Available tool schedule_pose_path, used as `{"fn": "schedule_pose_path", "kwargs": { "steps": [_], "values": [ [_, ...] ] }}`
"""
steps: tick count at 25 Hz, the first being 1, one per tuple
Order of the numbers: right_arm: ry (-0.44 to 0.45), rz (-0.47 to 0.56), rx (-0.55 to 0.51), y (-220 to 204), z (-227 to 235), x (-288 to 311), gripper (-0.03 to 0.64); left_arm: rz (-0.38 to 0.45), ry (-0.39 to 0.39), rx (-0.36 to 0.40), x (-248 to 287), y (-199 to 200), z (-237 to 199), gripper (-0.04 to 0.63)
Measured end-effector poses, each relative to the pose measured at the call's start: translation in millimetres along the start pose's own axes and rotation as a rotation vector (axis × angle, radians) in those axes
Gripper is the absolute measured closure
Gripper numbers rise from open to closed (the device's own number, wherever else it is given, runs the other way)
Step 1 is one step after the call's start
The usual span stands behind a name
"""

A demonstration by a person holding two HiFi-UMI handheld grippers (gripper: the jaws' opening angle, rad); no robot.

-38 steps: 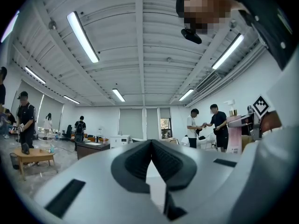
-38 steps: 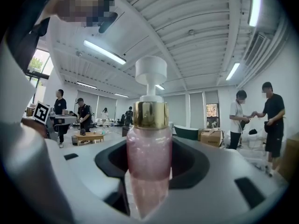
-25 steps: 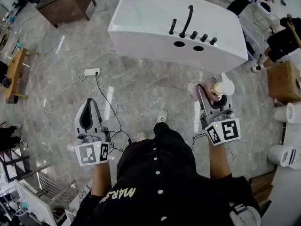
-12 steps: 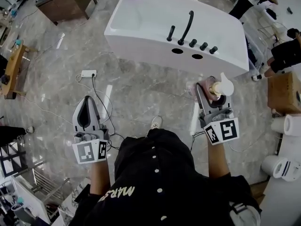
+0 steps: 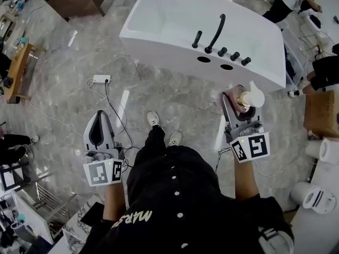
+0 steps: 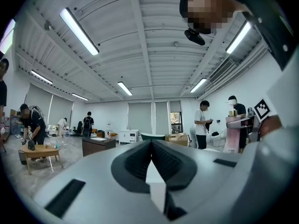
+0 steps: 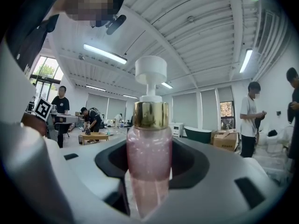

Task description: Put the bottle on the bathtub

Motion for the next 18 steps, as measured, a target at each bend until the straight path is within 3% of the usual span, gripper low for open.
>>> {"fn": "schedule_pose_path", "kwargs": {
  "steps": [18],
  "values": [
    [-0.039, 0.032, -0.038, 43.9, 28.2, 115.0, 0.402, 0.049, -0.037, -0.001, 129.0, 38.3, -46.1, 0.584]
  ]
}}
Point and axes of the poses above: the fingertips, and each gripper's own axes: x forward along the fingers, z to its right, y out of its top, the point moved 2 cm from there along -x, backward along the fingers, and after that the axes turned 15 degrees about -z, right-handed, at the moved point
